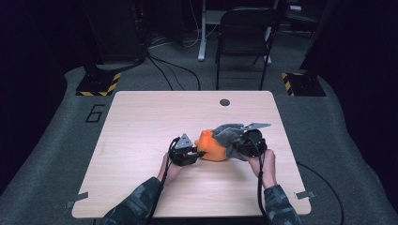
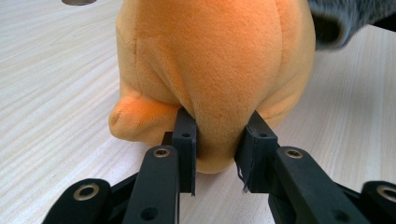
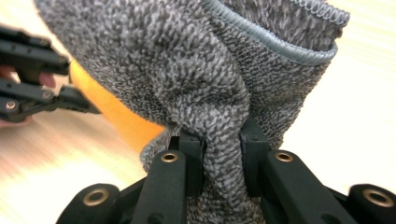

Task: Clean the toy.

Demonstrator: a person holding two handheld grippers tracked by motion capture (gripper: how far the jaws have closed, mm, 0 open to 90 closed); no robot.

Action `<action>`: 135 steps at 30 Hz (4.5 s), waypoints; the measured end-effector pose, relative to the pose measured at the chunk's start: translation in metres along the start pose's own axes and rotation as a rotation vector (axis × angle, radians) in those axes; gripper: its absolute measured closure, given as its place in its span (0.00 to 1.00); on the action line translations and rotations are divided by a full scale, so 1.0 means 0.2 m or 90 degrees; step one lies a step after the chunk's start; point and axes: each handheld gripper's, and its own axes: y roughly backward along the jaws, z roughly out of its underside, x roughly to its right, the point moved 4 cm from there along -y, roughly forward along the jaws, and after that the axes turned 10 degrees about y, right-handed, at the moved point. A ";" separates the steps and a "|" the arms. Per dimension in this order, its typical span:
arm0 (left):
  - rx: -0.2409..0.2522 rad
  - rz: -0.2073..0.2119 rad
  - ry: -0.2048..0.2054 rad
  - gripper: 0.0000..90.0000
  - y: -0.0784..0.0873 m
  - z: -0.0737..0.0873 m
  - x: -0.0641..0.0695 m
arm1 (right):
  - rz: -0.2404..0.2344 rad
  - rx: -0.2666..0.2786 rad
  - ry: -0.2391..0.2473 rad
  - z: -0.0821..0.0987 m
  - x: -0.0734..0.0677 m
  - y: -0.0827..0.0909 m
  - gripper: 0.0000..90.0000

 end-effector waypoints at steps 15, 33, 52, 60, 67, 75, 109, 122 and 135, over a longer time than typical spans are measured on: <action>0.000 -0.027 -0.026 0.33 0.04 0.01 -0.05 | 0.014 -0.021 0.003 0.03 0.01 -0.08 0.84; -0.006 -0.080 -0.166 0.27 -0.06 0.04 -0.01 | 0.014 -0.024 -0.014 0.05 0.03 -0.11 0.84; 0.008 -0.076 -0.204 0.68 -0.09 0.03 0.00 | 0.011 -0.018 -0.021 0.07 0.03 -0.12 0.85; 0.012 -0.067 -0.171 0.79 -0.09 0.04 -0.02 | 0.009 0.018 -0.028 0.07 0.10 -0.02 0.85; 0.014 -0.068 -0.170 0.80 -0.09 0.04 -0.01 | 0.071 0.012 -0.099 0.23 0.28 0.14 0.85; 0.025 -0.067 -0.167 0.84 -0.09 0.04 -0.01 | 0.090 -0.046 -0.114 0.39 0.33 0.07 0.84; 0.052 0.014 0.078 0.85 0.16 -0.12 0.03 | 0.075 -0.063 -0.122 0.41 0.35 -0.01 0.83; -0.027 0.028 0.229 0.84 0.08 0.00 -0.04 | 0.072 -0.078 -0.118 0.42 0.34 -0.04 0.83; -0.026 0.021 0.238 0.75 0.06 0.00 -0.07 | 0.063 -0.007 -0.050 0.21 0.19 0.09 0.84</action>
